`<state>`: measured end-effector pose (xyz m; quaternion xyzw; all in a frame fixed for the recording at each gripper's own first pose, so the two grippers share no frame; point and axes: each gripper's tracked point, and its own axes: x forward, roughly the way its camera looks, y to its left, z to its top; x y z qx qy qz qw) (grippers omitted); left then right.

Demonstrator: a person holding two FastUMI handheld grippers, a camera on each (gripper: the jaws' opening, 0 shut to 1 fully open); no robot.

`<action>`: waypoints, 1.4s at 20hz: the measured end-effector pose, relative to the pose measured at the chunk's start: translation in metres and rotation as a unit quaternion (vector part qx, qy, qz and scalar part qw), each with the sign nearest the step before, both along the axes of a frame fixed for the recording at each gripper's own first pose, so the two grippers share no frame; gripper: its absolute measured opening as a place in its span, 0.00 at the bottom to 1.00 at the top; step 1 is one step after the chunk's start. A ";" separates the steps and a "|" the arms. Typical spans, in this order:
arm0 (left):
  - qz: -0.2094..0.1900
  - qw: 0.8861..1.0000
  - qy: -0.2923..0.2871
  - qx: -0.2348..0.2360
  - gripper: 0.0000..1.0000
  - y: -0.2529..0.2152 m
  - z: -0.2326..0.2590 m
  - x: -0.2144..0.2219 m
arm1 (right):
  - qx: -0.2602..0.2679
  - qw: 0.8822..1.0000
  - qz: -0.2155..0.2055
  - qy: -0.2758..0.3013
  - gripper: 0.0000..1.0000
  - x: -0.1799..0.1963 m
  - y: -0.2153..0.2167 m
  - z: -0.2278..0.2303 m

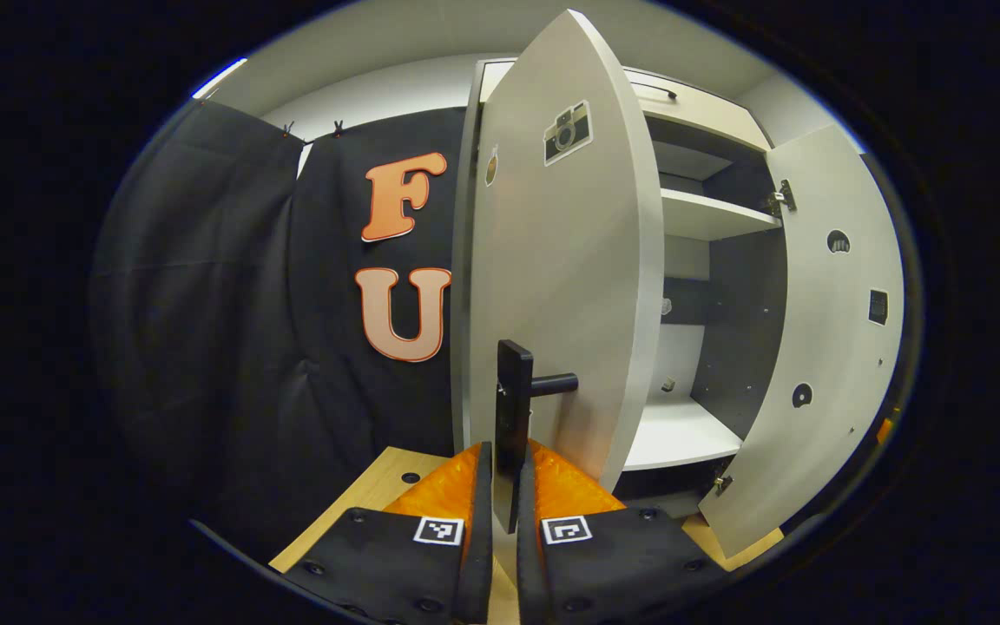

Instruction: Open the right door of the double-door shoe cabinet with the right hand, and open the left door with the left hand.

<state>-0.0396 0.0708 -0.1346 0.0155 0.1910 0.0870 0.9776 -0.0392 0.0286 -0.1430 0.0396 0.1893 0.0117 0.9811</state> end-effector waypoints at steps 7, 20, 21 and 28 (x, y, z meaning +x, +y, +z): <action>-0.003 1.000 -0.002 0.018 0.17 0.010 0.003 -0.008 | -0.009 1.000 -0.005 -0.008 0.74 -0.004 0.013 0.009; 0.078 0.996 -0.032 0.042 0.08 0.083 0.027 -0.046 | -0.003 0.998 0.052 -0.029 0.74 -0.001 0.088 0.039; 0.083 0.994 -0.046 0.048 0.08 0.085 0.040 -0.055 | -0.001 0.997 0.062 -0.039 0.74 0.002 0.095 0.046; 0.046 0.991 -0.117 0.035 0.59 0.015 0.088 -0.064 | 0.021 0.986 0.134 -0.094 0.76 0.019 0.118 0.088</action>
